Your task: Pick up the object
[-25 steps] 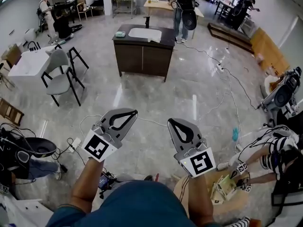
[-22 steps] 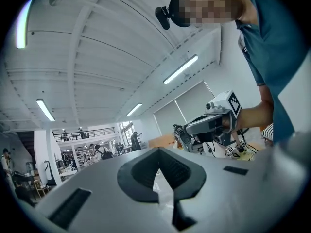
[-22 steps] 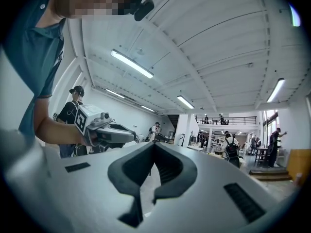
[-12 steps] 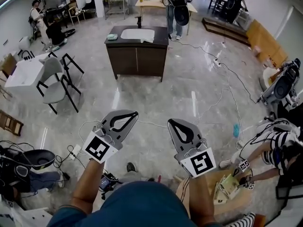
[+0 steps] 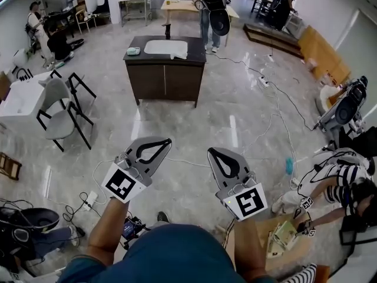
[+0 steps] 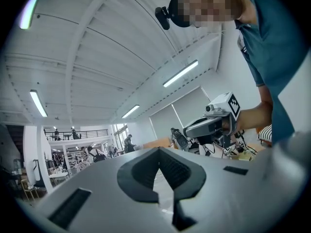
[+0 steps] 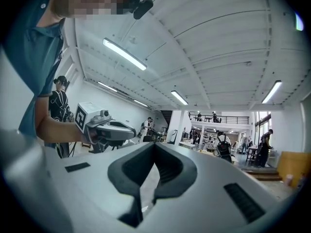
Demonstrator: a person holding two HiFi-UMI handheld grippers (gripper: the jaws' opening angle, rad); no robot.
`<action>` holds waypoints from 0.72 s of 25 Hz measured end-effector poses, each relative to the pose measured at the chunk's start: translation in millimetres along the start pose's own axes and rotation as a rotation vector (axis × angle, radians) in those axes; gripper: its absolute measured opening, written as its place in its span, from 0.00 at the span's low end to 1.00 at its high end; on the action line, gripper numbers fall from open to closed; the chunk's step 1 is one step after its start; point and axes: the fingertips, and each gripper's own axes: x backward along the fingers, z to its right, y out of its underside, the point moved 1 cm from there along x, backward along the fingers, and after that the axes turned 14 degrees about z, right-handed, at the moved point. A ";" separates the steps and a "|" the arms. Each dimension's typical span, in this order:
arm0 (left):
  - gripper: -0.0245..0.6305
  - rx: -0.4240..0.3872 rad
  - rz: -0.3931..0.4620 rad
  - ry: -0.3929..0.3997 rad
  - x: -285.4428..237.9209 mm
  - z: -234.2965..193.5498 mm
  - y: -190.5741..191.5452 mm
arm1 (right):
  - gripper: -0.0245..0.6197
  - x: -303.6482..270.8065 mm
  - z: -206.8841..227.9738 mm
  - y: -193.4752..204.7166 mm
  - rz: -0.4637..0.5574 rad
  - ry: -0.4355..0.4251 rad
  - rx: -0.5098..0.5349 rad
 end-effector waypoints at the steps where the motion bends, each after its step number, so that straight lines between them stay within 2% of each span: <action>1: 0.04 0.003 0.005 0.000 2.6 -7.8 1.8 | 0.06 -8.4 -0.6 1.6 -0.001 0.000 0.007; 7: 0.04 0.020 0.036 -0.002 15.0 -49.2 17.6 | 0.06 -49.4 -0.9 10.2 -0.009 0.017 0.039; 11: 0.04 0.037 0.044 -0.014 19.3 -70.3 26.9 | 0.06 -70.5 -0.4 19.1 -0.031 0.021 0.010; 18: 0.04 0.033 0.019 -0.038 3.2 -102.4 54.3 | 0.06 -103.0 29.5 42.5 -0.018 -0.013 0.018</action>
